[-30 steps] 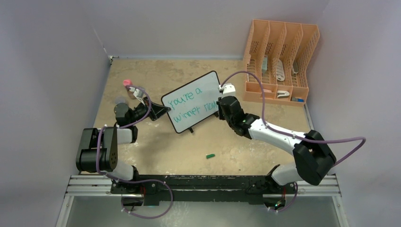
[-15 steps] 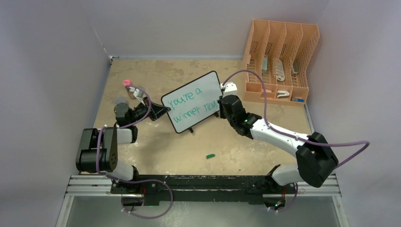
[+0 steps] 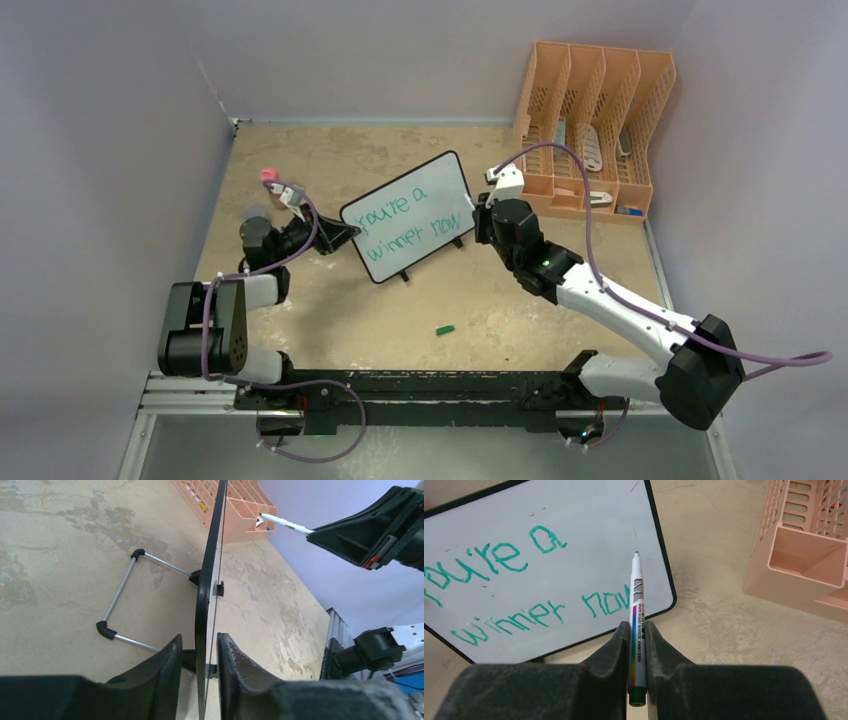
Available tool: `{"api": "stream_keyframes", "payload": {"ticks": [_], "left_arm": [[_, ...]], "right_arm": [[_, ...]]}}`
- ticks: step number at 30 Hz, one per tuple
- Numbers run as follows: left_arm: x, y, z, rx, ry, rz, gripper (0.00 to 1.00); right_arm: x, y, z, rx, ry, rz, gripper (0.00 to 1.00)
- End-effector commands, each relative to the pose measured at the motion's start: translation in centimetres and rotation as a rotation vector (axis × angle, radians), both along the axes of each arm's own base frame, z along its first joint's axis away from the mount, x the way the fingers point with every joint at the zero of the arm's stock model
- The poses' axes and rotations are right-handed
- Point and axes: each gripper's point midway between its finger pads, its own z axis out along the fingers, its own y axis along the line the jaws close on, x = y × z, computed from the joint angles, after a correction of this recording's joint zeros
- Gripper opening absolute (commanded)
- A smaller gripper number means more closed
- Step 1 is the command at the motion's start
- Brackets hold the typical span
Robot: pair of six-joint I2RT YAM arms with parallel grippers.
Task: Write a sentence on the whiteboard
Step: Write a sentence on the whiteboard, then pick up the pen cap from the center of the board.
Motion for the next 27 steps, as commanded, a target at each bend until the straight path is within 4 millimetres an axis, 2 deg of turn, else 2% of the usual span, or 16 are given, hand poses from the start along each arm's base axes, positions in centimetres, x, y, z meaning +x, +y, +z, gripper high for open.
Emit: {"api": "stream_keyframes", "payload": {"ticks": [1, 6, 9, 13, 17, 19, 23, 27], "left_arm": [[0.7, 0.6, 2.1, 0.028, -0.089, 0.042, 0.34], [0.7, 1.1, 3.4, 0.045, -0.099, 0.092, 0.56], [1.1, 1.9, 4.5, 0.080, -0.092, 0.160, 0.65], [1.1, 3.2, 6.4, 0.142, -0.047, 0.255, 0.70], [0.1, 3.9, 8.5, 0.191, 0.004, 0.297, 0.72], [-0.8, 4.1, 8.8, 0.210, 0.046, 0.307, 0.73], [-2.3, 3.6, 9.0, 0.283, 0.114, 0.307, 0.74], [-3.5, 0.9, 8.9, 0.401, 0.172, 0.254, 0.74]], "right_arm": [[-0.3, -0.8, 1.6, 0.005, -0.036, -0.011, 0.00], [-0.9, -1.6, 2.6, 0.012, -0.051, -0.021, 0.00], [-1.3, -2.3, 3.4, 0.016, -0.065, -0.035, 0.00], [-2.0, -3.5, 4.9, 0.026, -0.097, -0.060, 0.00], [-3.0, -4.8, 6.1, 0.051, -0.130, -0.085, 0.00], [-3.4, -5.5, 6.2, 0.057, -0.136, -0.098, 0.00], [-4.1, -6.4, 6.7, 0.069, -0.150, -0.119, 0.00], [-4.6, -7.5, 7.1, 0.070, -0.160, -0.147, 0.00]]}}
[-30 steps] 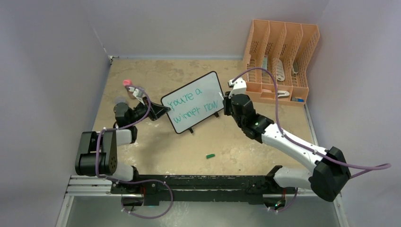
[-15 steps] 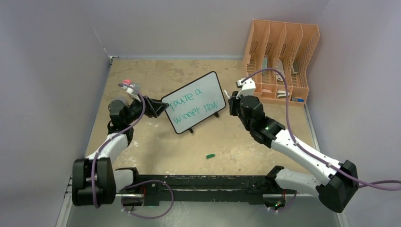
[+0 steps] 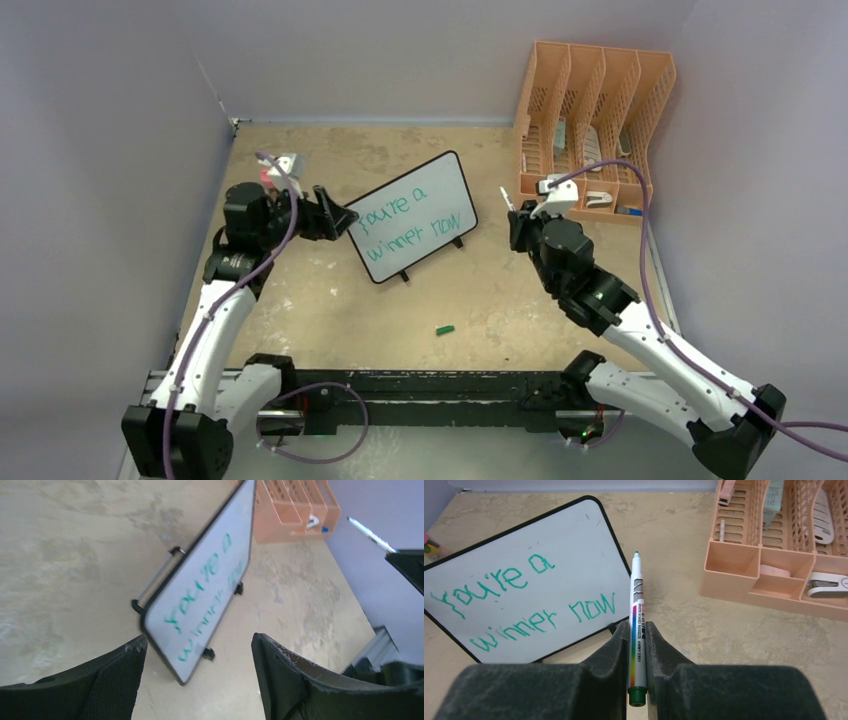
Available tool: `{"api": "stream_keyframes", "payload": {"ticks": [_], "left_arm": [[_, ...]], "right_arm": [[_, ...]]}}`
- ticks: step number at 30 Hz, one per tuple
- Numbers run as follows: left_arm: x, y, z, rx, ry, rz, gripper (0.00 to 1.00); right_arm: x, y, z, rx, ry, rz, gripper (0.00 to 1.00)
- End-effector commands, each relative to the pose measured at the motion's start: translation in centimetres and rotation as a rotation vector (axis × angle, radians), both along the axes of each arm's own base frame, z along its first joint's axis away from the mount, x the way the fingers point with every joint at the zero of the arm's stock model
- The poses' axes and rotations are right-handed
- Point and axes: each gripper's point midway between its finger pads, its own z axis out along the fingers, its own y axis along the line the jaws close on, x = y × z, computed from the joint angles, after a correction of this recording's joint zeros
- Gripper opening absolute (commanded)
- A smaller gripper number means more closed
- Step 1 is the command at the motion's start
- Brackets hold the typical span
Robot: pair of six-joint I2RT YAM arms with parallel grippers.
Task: Write a sentence on the whiteboard
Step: Pick up the pen cap from the center of the board.
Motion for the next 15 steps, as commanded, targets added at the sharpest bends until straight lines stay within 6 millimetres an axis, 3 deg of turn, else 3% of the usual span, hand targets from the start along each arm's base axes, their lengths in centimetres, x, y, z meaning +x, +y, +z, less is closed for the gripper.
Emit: {"api": "stream_keyframes", "payload": {"ticks": [1, 8, 12, 15], "left_arm": [[-2.1, -1.7, -0.9, 0.157, 0.147, -0.018, 0.74], [-4.4, -5.7, -1.0, 0.250, 0.227, -0.112, 0.74], [-6.4, -8.6, -2.7, 0.343, 0.277, -0.170, 0.74], [-8.8, -12.2, -4.6, 0.443, 0.288, -0.265, 0.73]], "right_arm": [[-0.4, -1.7, 0.8, 0.004, -0.026, -0.061, 0.00], [-1.2, -3.3, 1.5, 0.024, -0.055, -0.108, 0.00], [-1.5, -4.4, 1.4, 0.019, -0.061, -0.146, 0.00], [-1.8, -5.0, 1.5, 0.021, -0.070, -0.167, 0.00]]}}
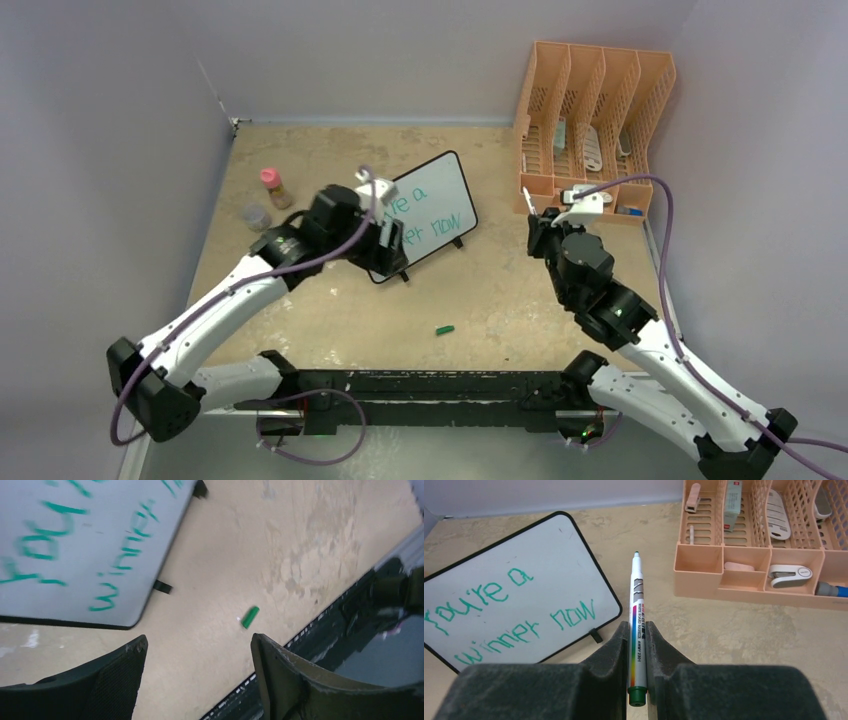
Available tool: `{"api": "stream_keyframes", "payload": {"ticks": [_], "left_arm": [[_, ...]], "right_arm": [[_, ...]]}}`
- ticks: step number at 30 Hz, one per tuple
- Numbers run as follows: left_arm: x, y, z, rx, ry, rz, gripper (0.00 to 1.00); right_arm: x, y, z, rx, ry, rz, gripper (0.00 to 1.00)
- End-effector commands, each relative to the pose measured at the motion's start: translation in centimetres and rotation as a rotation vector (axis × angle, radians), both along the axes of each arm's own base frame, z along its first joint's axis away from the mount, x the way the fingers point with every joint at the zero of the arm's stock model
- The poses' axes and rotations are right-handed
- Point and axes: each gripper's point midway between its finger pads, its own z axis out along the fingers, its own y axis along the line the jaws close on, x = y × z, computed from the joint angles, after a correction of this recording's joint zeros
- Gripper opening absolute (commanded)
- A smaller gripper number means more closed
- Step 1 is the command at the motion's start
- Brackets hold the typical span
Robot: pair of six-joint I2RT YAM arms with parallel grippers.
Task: Write a sentence on the whiteboard
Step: Pick up the pen cap from the center of the board.
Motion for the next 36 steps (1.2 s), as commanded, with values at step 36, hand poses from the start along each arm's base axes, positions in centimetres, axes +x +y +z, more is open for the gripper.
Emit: {"api": "stream_keyframes", "payload": {"ticks": [36], "left_arm": [[-9.6, -14.7, -17.5, 0.516, 0.180, -0.564, 0.44]], "right_arm": [[-0.8, -3.4, 0.3, 0.039, -0.053, -0.149, 0.00]]}}
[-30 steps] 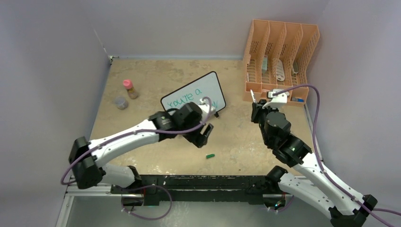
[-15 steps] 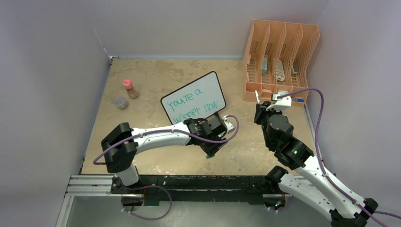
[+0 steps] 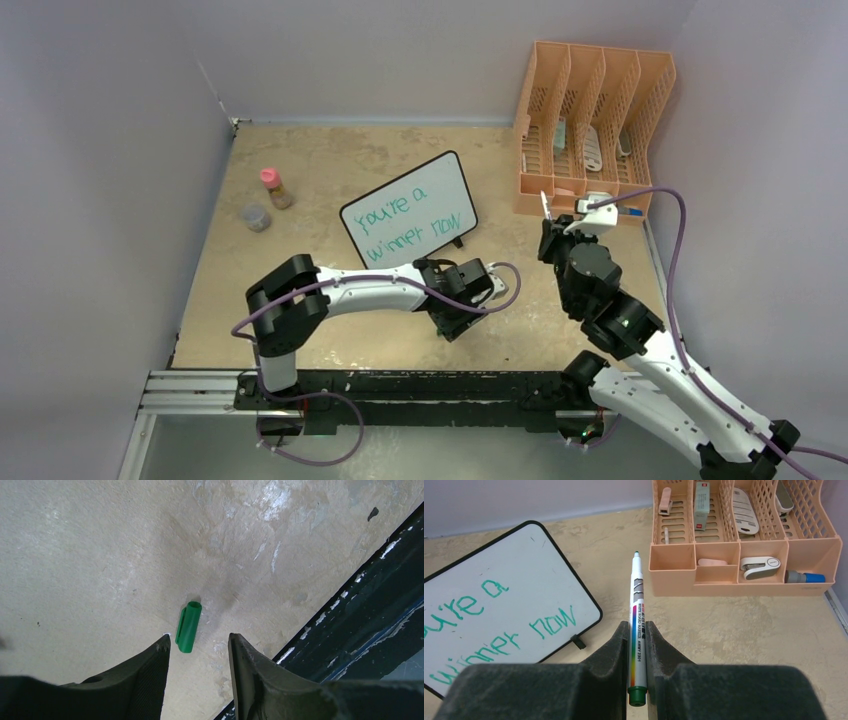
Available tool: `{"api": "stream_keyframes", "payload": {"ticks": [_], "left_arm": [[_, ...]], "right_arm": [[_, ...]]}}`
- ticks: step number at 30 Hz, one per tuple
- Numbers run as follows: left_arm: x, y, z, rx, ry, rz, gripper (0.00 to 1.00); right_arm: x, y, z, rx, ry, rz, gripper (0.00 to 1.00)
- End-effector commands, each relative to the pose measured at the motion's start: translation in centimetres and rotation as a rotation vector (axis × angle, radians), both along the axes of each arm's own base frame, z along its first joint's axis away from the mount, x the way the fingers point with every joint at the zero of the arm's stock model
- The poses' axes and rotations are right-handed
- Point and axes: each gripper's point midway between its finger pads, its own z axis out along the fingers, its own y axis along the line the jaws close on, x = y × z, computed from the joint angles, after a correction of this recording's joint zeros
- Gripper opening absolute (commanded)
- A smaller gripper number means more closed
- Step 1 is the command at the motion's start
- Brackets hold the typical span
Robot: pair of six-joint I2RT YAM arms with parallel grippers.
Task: Write a sentence on the whiteboard
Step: Pick up the pen cap from the center of the board.
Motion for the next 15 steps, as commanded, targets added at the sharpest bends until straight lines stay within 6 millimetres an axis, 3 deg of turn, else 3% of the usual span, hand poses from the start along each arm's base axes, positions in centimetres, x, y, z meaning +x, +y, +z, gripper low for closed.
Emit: {"api": "stream_keyframes", "payload": {"ticks": [1, 15], "left_arm": [[0.1, -1.1, 0.5, -0.013, 0.009, -0.035, 0.44], [-0.7, 0.5, -1.8, 0.086, 0.060, -0.035, 0.39]], "right_arm": [[0.1, -0.6, 1.1, 0.039, -0.038, -0.040, 0.00], [0.0, -0.5, 1.2, 0.043, -0.043, -0.032, 0.00]]}}
